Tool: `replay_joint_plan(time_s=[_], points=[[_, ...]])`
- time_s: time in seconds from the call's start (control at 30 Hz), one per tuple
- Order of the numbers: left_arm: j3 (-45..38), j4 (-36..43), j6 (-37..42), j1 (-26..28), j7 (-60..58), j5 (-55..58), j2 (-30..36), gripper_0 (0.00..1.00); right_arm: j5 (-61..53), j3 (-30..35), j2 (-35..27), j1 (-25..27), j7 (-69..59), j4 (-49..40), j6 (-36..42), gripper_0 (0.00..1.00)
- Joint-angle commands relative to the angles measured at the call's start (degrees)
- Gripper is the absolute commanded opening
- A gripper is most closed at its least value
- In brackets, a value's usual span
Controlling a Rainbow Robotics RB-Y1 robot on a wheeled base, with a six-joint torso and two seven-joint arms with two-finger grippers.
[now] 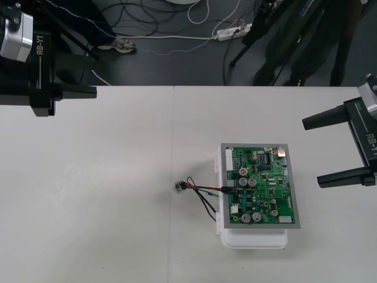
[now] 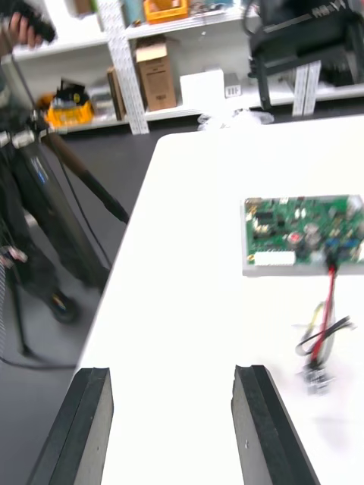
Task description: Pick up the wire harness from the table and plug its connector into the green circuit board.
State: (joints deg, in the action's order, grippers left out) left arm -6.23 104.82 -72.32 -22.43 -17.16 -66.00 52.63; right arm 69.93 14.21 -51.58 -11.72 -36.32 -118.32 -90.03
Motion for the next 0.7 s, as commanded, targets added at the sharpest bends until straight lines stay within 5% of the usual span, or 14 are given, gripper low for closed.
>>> replay_joint_plan(time_s=[0.03,0.7], points=[[-1.1,2.1,-2.1,-3.6,-5.1,-0.1,3.4,0.46,-3.1,3.5,3.3,-0.1,-6.3,-2.0,0.0,1.00],[0.4,2.9,-2.1,-5.4,-5.0,0.2,3.4,0.46,-4.9,5.7,6.4,-1.8,-6.7,-7.1,1.0,1.00]])
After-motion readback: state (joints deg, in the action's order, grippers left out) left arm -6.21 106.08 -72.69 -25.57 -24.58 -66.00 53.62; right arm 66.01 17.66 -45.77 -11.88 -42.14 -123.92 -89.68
